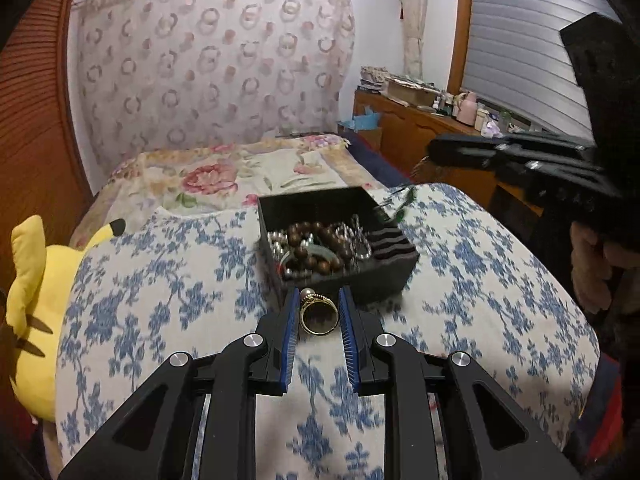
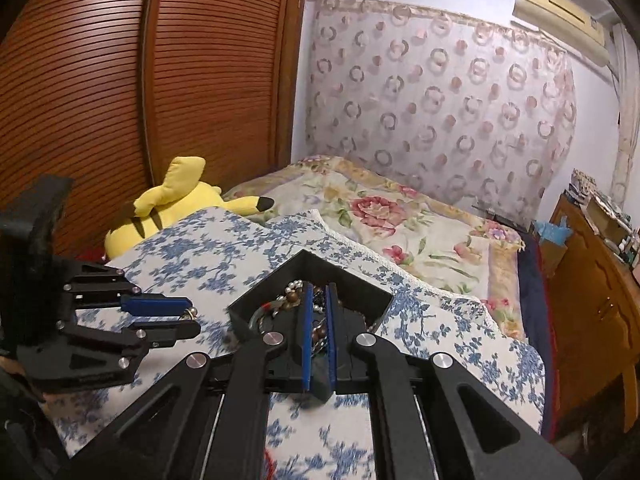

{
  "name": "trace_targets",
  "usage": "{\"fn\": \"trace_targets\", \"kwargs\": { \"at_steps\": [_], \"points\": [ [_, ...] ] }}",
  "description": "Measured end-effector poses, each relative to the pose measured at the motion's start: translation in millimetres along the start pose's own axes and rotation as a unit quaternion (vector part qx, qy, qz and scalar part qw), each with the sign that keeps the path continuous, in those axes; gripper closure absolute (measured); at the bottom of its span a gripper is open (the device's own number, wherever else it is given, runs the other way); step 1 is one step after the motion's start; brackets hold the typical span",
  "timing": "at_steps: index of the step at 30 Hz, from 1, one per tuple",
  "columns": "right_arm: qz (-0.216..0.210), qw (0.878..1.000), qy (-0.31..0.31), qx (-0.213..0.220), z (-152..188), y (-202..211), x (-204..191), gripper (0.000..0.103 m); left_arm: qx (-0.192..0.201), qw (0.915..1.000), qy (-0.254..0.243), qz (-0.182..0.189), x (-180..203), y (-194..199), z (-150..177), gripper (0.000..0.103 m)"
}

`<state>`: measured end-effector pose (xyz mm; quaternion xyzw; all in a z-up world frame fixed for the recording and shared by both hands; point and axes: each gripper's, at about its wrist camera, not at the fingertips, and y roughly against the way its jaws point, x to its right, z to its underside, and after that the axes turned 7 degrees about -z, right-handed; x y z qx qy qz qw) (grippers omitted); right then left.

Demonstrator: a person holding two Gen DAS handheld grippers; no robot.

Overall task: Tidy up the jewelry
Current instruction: 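Carry ring and charm bracelet into the black box and open both tools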

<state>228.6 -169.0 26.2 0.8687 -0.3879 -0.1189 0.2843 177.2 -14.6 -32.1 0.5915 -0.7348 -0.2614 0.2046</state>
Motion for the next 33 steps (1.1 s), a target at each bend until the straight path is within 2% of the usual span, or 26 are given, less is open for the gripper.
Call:
{"fn": "trace_targets", "kwargs": {
  "at_steps": [14, 26, 27, 29, 31, 33],
  "points": [
    [-0.018, 0.998, -0.029, -0.044, 3.8, -78.7, 44.3, 0.096, -0.019, 0.9998, -0.005, 0.001, -5.0, -59.4, -38.4, 0.084],
    [-0.038, 0.996, -0.070, -0.031, 12.7, -86.7, 66.9, 0.091, -0.028, 0.9996, -0.009, -0.006, -4.9, -89.1, -51.0, 0.084],
    [-0.038, 0.996, -0.072, -0.028, 12.4, -84.8, 68.0, 0.089, -0.028, 0.9995, -0.009, -0.008, -4.2, -90.8, -51.6, 0.082],
    [-0.039, 0.996, -0.074, -0.020, 12.4, -77.0, 68.5, 0.089, -0.025, 0.9996, -0.008, -0.009, -3.6, -90.9, -52.2, 0.065],
    [-0.038, 0.996, -0.075, -0.012, 13.7, -66.4, 67.5, 0.089, -0.021, 0.9997, -0.007, -0.007, -2.9, -87.8, -51.4, 0.061],
    [-0.040, 0.996, -0.078, -0.006, 18.2, -53.4, 65.9, 0.087, -0.017, 0.9998, -0.008, -0.012, -1.7, -83.2, -51.0, 0.051]
  ]
}}
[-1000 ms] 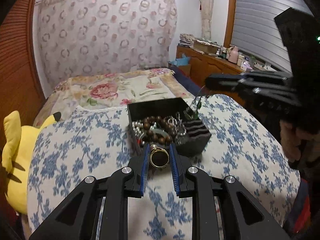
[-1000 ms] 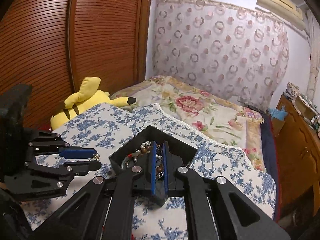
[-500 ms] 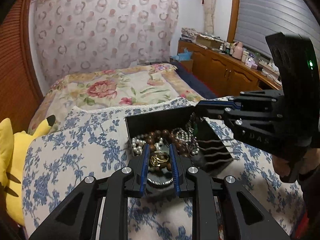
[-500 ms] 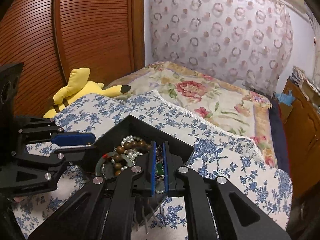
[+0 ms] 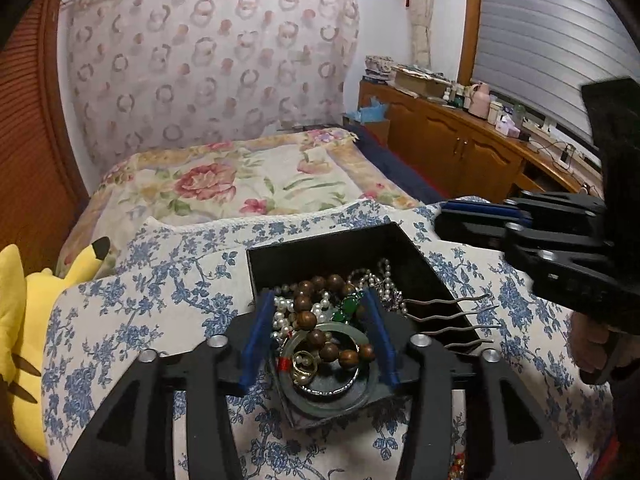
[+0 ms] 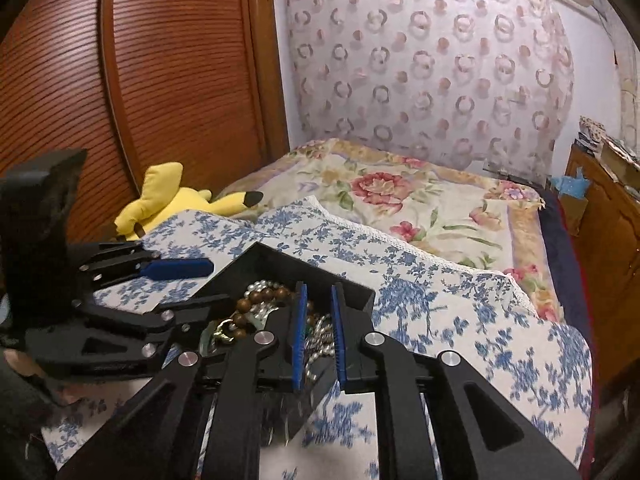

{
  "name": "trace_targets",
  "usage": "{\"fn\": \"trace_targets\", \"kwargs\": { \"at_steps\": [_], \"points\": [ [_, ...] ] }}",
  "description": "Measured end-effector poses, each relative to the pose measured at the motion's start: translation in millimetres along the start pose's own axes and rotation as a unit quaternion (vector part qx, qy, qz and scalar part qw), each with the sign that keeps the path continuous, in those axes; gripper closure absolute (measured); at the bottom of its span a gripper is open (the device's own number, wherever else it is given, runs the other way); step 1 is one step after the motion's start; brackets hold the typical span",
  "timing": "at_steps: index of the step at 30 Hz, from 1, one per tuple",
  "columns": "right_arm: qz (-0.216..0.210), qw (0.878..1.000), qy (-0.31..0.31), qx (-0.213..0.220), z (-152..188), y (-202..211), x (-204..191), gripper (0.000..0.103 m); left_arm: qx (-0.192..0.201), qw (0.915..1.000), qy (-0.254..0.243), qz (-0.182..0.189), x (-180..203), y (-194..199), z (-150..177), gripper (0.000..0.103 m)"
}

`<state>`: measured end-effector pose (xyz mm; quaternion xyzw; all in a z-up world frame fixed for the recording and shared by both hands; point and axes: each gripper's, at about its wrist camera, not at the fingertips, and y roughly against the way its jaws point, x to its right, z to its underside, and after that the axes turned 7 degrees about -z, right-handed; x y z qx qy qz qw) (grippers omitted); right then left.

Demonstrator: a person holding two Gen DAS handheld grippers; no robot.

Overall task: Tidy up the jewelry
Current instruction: 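Carry ring and charm bracelet into the black box and open both tools, then grasp the gold flower charm with the left tool while the right tool grasps the red string bracelet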

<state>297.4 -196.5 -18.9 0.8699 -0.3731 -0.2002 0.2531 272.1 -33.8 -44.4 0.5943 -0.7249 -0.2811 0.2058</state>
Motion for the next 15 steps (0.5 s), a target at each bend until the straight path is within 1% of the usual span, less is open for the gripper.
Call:
{"fn": "trace_targets", "kwargs": {
  "at_steps": [1, 2, 3, 4, 5, 8, 10, 15],
  "points": [
    [0.000, 1.000, 0.000, 0.002, 2.8, 6.0, -1.0, 0.083, 0.005, 1.0000, 0.000, -0.002, 0.3, 4.7, 1.3, 0.044],
    [0.001, 1.000, 0.000, 0.004, 7.4, 13.5, -3.1, 0.080, 0.007, 1.0000, 0.000, -0.002, 0.5, 8.5, 1.7, 0.039],
    [0.003, 1.000, 0.000, 0.006, 13.1, 21.6, -5.2, 0.076, 0.010, 1.0000, -0.001, -0.003, 0.9, 12.3, 3.1, 0.028],
    [0.003, 1.000, 0.000, 0.007, 17.5, 27.8, -6.6, 0.074, 0.013, 0.9999, -0.001, -0.005, 1.2, 16.4, 4.6, 0.020],
    [0.003, 1.000, -0.001, 0.007, 24.2, 34.1, -8.7, 0.073, 0.017, 0.9998, -0.002, -0.006, 1.9, 20.3, 5.9, 0.016],
    [0.002, 1.000, -0.006, -0.003, 46.3, 46.5, -13.8, 0.071, 0.020, 0.9997, -0.011, -0.008, 4.2, 30.6, 15.4, 0.009],
    [-0.003, 1.000, -0.008, -0.012, 59.5, 50.1, -18.0, 0.071, 0.019, 0.9997, -0.013, -0.006, 4.4, 36.2, 25.4, 0.009],
    [-0.014, 0.998, 0.004, -0.054, 88.6, 45.2, -33.2, 0.071, 0.001, 0.9998, -0.015, 0.010, 5.3, 44.0, 48.3, 0.009]
  ]
}}
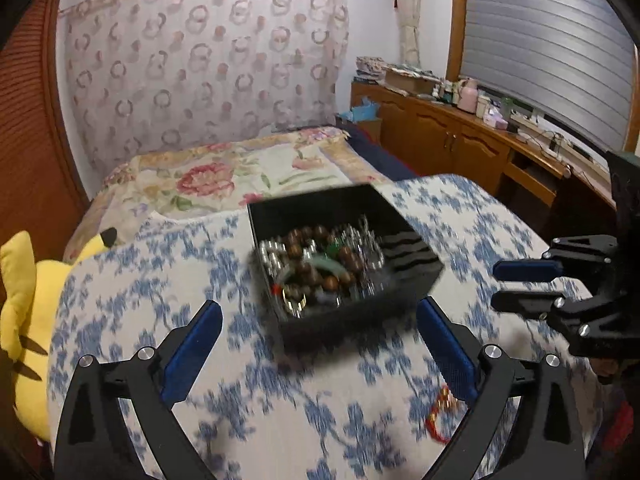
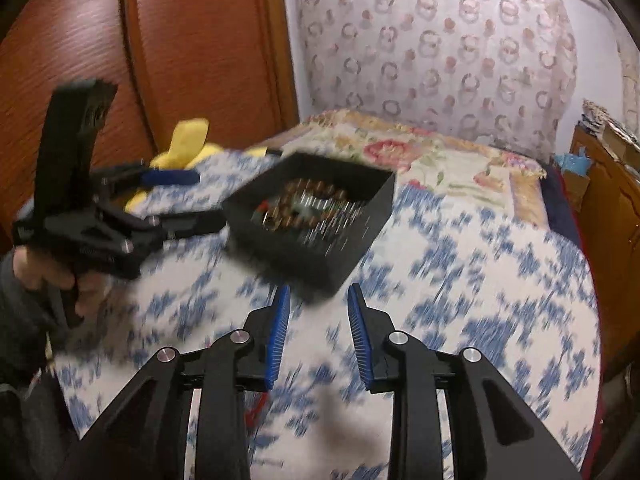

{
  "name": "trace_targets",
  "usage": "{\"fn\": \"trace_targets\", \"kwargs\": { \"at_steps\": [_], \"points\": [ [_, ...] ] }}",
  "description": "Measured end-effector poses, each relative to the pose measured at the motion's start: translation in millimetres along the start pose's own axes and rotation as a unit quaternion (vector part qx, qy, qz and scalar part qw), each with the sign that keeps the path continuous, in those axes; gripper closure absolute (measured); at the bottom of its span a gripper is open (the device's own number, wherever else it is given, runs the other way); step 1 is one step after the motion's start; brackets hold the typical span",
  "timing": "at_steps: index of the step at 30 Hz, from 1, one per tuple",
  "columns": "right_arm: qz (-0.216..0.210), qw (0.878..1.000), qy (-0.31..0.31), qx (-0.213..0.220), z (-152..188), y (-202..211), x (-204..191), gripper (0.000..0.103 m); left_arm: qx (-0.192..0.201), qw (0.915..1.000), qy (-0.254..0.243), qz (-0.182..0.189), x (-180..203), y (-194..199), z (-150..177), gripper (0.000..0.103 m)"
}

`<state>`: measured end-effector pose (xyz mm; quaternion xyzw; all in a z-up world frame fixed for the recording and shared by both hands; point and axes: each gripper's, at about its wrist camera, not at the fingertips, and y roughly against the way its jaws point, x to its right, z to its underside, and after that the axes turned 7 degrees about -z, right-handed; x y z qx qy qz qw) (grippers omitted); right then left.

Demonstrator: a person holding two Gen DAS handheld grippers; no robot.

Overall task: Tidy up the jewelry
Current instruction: 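Grasp the gold flower charm with the left tool while the right tool grasps the red string bracelet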

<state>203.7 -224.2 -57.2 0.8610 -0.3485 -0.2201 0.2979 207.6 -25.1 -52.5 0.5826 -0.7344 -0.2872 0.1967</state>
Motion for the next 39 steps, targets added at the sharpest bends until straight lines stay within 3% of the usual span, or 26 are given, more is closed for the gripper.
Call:
{"fn": "trace_targets", "kwargs": {
  "at_steps": [6, 15, 17, 18, 20, 30, 39],
  "points": [
    [-0.023, 0.998, 0.007, -0.051, 34.3, -15.1, -19.2, 0.071, -0.026, 0.9996, -0.002, 0.009, 1.7, 6.1, 28.7, 0.009],
    [-0.007, 0.996, 0.034, -0.081, 44.2, -30.7, -35.8, 0.071, -0.053, 0.9985, -0.007, 0.007, 3.4, 9.5, 58.0, 0.009],
    [0.003, 0.996, 0.043, -0.083, 43.2, -31.4, -37.2, 0.094, -0.057, 0.9983, -0.003, 0.007, 2.0, 8.6, 61.0, 0.009],
    [0.004, 0.995, 0.047, -0.085, 43.0, -31.8, -37.7, 0.100, -0.060, 0.9982, 0.000, 0.007, 1.5, 8.2, 62.2, 0.009],
    [0.001, 0.995, 0.046, -0.086, 41.6, -31.6, -35.6, 0.100, -0.064, 0.9979, 0.005, 0.007, 1.0, 6.7, 64.5, 0.009],
    [-0.005, 1.000, 0.010, 0.002, 27.4, 16.7, -26.8, 0.100, -0.066, 0.9975, 0.005, 0.026, 22.0, 5.0, 61.4, 0.009],
    [0.021, 0.999, -0.018, 0.023, 33.4, 38.8, -1.7, 0.100, -0.068, 0.9965, -0.012, 0.048, 51.9, -4.1, 54.1, 0.009]
  ]
}}
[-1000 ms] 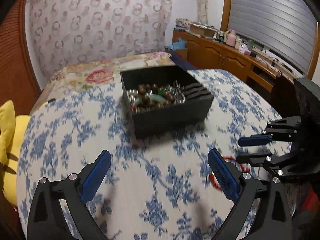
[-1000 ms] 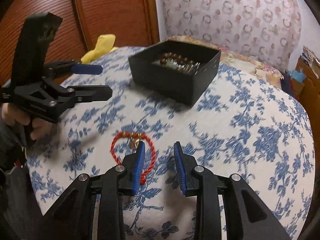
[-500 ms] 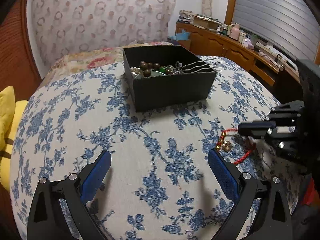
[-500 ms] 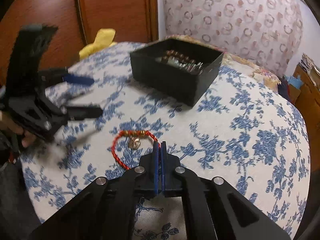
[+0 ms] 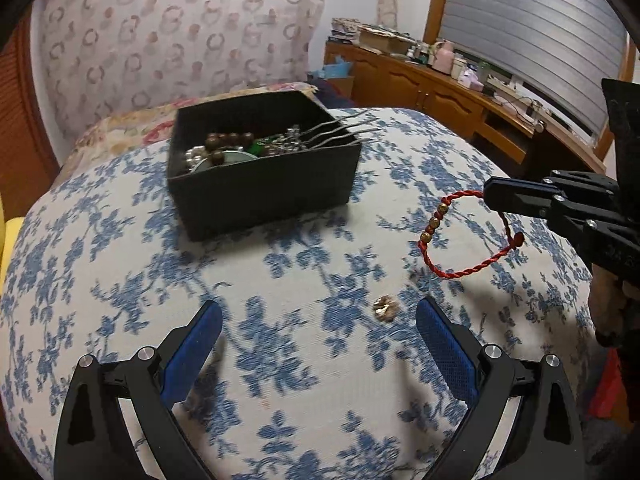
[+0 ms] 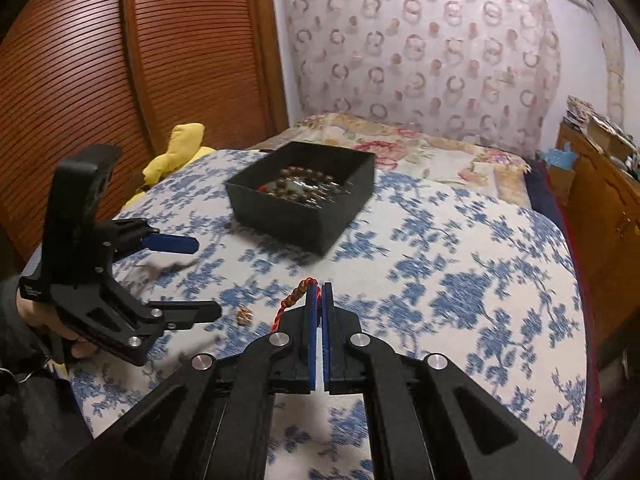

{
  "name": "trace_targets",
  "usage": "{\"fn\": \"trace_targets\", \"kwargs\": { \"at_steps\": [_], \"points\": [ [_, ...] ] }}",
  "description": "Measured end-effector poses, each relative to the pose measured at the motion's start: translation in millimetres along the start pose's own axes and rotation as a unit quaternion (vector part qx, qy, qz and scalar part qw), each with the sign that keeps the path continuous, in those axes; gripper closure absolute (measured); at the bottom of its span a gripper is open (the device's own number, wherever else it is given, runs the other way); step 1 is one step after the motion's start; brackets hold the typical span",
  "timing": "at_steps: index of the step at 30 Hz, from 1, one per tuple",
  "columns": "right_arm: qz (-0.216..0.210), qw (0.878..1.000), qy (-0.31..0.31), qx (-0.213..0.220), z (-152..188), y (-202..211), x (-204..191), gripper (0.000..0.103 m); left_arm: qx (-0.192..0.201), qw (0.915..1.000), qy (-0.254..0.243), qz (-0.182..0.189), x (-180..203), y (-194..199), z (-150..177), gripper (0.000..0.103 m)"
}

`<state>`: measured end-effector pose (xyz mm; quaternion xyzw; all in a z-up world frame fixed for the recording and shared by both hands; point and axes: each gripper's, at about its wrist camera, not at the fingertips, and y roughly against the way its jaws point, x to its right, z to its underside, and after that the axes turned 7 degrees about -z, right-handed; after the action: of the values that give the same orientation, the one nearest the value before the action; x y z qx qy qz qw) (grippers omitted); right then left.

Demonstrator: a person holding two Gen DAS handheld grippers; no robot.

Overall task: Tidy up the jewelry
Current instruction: 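Grasp the gold flower charm with the left tool while the right tool grasps the red string bracelet, then carry flower charm and red bracelet into the black box and release both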

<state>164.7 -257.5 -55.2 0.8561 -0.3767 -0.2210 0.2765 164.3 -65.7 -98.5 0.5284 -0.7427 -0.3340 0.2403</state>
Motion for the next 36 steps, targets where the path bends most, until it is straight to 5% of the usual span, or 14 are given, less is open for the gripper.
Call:
{"fn": "trace_targets", "kwargs": {
  "at_steps": [4, 14, 19, 22, 36],
  "points": [
    [0.007, 1.000, -0.013, -0.009, 9.3, -3.0, 11.4, 0.100, -0.001, 0.9999, -0.010, 0.002, 9.4, -2.4, -2.7, 0.011],
    [0.004, 0.999, -0.028, -0.014, 19.8, -7.5, 19.8, 0.100, -0.019, 0.9988, -0.044, 0.010, 31.8, -10.1, -0.7, 0.057],
    [0.002, 1.000, -0.029, -0.012, 20.4, -8.6, 20.7, 0.100, -0.015, 0.9987, -0.047, 0.006, 36.4, -11.3, -0.5, 0.069],
    [0.001, 1.000, -0.029, -0.012, 20.4, -9.6, 20.6, 0.100, -0.015, 0.9986, -0.050, 0.007, 38.3, -12.5, -1.2, 0.089],
    [-0.009, 1.000, 0.007, 0.020, -23.0, -4.5, 8.7, 0.100, 0.020, 0.9992, -0.031, 0.012, 19.4, 8.8, -25.7, 0.089]
  ]
}}
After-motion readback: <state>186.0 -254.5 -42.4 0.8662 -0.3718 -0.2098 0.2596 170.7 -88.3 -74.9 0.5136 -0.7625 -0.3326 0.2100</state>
